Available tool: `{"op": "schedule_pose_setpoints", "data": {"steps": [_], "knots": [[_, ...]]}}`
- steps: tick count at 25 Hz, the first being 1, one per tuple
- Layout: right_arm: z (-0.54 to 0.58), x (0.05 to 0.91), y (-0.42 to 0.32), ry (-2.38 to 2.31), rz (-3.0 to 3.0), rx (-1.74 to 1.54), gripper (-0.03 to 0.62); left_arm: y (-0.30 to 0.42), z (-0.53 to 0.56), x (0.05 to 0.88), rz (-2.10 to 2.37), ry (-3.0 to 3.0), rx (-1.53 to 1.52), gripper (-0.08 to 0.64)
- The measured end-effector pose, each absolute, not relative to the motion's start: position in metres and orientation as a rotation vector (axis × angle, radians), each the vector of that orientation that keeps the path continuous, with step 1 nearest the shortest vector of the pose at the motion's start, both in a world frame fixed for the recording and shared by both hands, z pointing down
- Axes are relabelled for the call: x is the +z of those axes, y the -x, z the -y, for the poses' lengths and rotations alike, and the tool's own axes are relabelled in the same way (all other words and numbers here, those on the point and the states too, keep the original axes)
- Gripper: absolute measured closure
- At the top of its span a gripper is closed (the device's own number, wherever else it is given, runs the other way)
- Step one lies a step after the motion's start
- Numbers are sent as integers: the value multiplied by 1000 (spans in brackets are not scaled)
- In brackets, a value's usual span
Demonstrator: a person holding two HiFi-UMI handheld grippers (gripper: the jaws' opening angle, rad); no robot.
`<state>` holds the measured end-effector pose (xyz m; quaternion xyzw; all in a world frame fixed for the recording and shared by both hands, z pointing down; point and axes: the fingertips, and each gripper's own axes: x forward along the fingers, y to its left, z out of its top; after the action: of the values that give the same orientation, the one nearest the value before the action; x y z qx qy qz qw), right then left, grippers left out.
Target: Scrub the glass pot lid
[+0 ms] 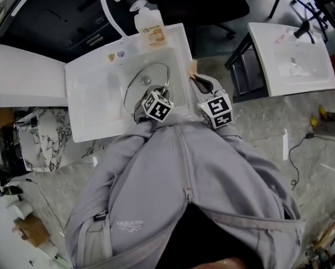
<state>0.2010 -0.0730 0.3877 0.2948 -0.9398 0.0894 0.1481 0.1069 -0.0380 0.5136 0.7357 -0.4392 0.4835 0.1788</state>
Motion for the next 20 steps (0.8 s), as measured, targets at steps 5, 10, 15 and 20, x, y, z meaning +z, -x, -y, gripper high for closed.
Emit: {"op": "schedule_pose_setpoints", "data": {"steps": [5,10,15,20], "knots": [[69,379,-153,-803,2731,232,563,-85,38,462,1250,-2232,1183,522],[68,371,-115,-841,2740,228,563,-55,38,426,1214,-2252,749,522],[61,372,-81,-867,2721,234,563,-4,41,405,1183,-2176,330,523],[52,375,-49,-881,2702,242,563,48,39,401,1087,-2175,152,522]]}}
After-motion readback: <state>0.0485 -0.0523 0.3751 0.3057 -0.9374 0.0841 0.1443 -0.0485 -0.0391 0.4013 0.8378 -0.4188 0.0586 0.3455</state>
